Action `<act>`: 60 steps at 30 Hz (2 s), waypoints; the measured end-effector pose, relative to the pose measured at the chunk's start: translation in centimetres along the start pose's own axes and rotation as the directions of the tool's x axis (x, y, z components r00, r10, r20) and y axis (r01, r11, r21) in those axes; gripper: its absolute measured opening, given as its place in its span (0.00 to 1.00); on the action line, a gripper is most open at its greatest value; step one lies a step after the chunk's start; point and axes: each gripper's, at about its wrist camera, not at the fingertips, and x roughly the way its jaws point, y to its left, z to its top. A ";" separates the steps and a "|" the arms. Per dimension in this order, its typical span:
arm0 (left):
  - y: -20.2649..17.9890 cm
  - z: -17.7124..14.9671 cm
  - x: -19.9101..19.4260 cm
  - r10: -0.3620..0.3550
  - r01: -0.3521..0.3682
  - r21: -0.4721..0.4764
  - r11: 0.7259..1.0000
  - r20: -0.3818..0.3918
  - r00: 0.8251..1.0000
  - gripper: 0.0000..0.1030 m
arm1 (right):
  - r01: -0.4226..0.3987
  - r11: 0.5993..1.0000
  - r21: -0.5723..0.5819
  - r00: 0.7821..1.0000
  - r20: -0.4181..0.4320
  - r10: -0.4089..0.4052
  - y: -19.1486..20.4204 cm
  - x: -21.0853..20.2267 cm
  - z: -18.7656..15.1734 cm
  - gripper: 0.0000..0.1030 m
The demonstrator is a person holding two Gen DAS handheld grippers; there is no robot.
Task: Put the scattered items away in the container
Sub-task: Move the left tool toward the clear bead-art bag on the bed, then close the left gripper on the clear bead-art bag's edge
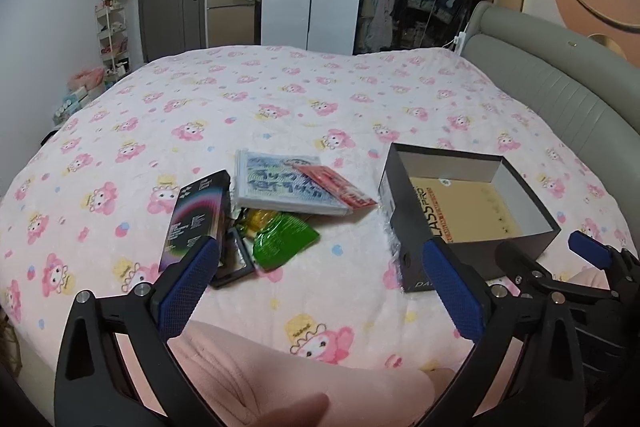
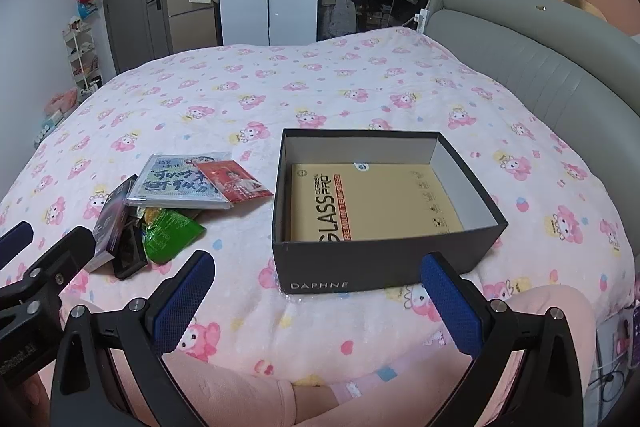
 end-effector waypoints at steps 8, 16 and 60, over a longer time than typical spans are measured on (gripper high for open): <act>1.9 1.8 2.0 -0.024 0.024 -0.049 0.999 0.007 1.000 1.00 | -0.076 0.993 -0.085 0.995 0.062 0.082 1.5 0.6 2.0 1.00; 3.8 3.6 4.0 -0.047 0.048 -0.097 0.994 0.016 0.999 0.87 | -0.176 0.962 -0.210 0.982 0.034 0.187 5.0 4.0 3.8 1.00; 12.7 4.0 27.3 -0.117 -0.015 -0.384 0.923 -0.319 0.940 0.37 | -0.391 0.917 0.085 0.801 -0.459 0.384 12.1 27.1 5.8 0.61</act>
